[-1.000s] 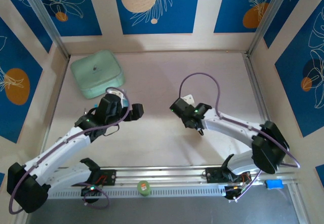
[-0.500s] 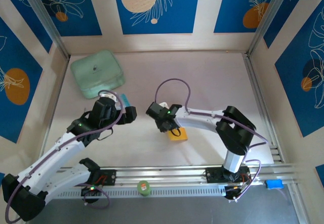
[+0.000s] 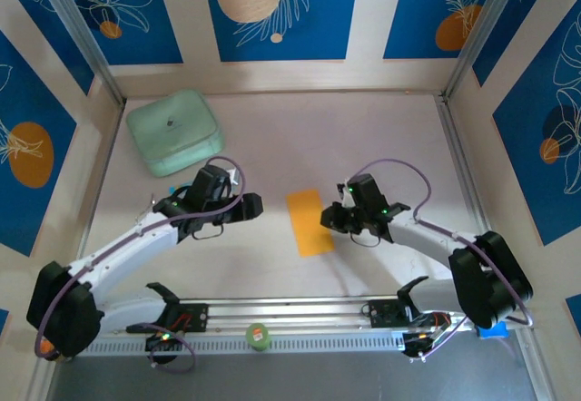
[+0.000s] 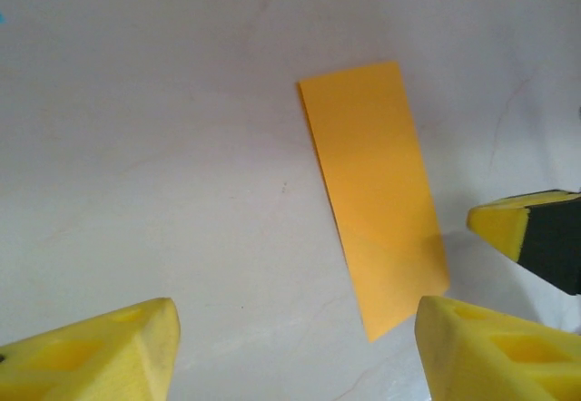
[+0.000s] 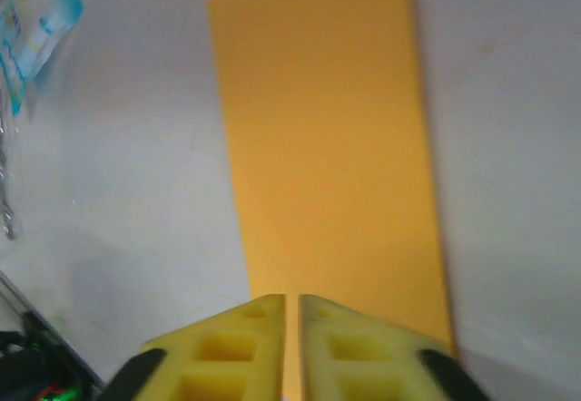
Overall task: Fold a paper plane with a square sheet of paper (pick it up from the middle)
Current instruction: Turn over the paper at the center of the table, then third fold the triangle at the center of the table.
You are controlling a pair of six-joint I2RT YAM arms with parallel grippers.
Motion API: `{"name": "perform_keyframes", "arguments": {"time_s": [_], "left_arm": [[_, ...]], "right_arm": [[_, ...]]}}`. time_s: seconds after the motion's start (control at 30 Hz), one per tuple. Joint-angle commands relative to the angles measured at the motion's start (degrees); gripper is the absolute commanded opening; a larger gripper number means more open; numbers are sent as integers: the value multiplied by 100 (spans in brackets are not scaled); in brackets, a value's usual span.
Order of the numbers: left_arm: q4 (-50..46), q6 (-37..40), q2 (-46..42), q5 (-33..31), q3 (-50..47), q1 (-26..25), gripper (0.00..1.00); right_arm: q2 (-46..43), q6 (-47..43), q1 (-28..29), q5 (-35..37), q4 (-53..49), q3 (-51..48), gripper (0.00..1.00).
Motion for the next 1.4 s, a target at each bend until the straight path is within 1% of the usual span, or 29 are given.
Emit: {"name": "perform_keyframes", "arguments": {"time_s": [0.0, 0.07, 0.23, 0.4, 0.5, 0.63, 0.73, 0.87, 0.93, 1.07, 1.17, 1.23, 1.37], "left_arm": [[550, -412, 193, 485, -26, 8, 69], [624, -502, 262, 423, -21, -17, 69], [847, -593, 315, 353, -78, -63, 75], [1162, -697, 498, 496, -143, -98, 74], [1367, -733, 712, 723, -130, -106, 72], [1450, -755, 974, 840, -66, -132, 71], [1599, -789, 1208, 1002, -37, -153, 70], [1811, -833, 1642, 1289, 83, -257, 68], [1900, -875, 1853, 1373, 132, -321, 68], [2028, -965, 2342, 1564, 287, -450, 63], [2033, -972, 2639, 1628, 445, -560, 61], [1948, -992, 2832, 1682, 565, -601, 57], [1913, -1057, 3118, 1704, 674, -704, 53]], "right_arm": [[-128, 101, -230, -740, 625, -273, 6], [-70, 79, -274, -795, 732, -347, 6], [115, 51, -323, -613, 858, -464, 5], [397, 134, -336, -542, 1333, -565, 4], [618, 199, -254, -543, 1675, -597, 3], [916, 183, -179, -515, 1812, -575, 2], [1088, 238, -177, -402, 1790, -621, 0], [1206, 596, -187, -336, 1921, -888, 0], [1273, 797, -169, -339, 1821, -943, 0], [1375, 1029, -91, -350, 1796, -1025, 0], [1367, 1122, -63, -314, 1788, -1053, 0], [1349, 1143, -54, -296, 1719, -1021, 0], [1349, 1156, -28, -252, 1577, -957, 0]]}}
